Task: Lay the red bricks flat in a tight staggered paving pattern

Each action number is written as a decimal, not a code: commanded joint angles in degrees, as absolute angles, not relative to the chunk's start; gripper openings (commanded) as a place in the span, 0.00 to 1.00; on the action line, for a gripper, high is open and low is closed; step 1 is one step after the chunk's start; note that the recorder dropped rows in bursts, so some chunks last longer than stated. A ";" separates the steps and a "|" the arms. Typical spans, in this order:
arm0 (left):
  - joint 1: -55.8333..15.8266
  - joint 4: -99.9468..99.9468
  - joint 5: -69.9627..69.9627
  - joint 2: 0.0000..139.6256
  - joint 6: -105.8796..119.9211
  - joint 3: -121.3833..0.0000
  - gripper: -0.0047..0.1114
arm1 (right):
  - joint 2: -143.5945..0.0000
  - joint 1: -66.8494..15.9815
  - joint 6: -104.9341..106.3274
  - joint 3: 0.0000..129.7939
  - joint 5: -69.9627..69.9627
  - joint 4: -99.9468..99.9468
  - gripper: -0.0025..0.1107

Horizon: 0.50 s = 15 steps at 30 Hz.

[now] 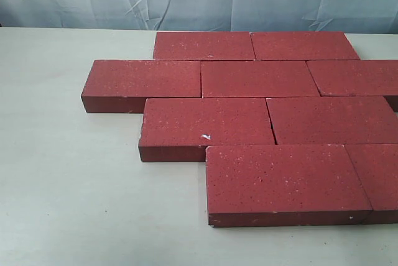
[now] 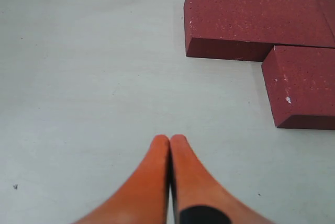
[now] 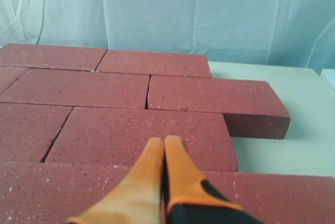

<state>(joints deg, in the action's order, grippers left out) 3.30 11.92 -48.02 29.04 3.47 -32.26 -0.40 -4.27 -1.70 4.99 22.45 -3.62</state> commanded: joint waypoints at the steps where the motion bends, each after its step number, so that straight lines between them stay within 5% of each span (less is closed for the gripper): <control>1: 3.43 11.79 -47.51 28.72 3.62 -32.05 0.04 | 0.00 -3.97 -1.35 1.36 20.90 -0.86 0.02; 15: 3.43 11.79 -47.51 28.72 3.62 -32.05 0.04 | 0.00 -3.97 -1.35 0.00 20.40 0.00 0.02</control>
<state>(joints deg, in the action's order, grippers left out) 3.30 11.81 -47.93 29.04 3.47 -32.26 -0.32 -4.27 -1.70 0.29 21.39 0.00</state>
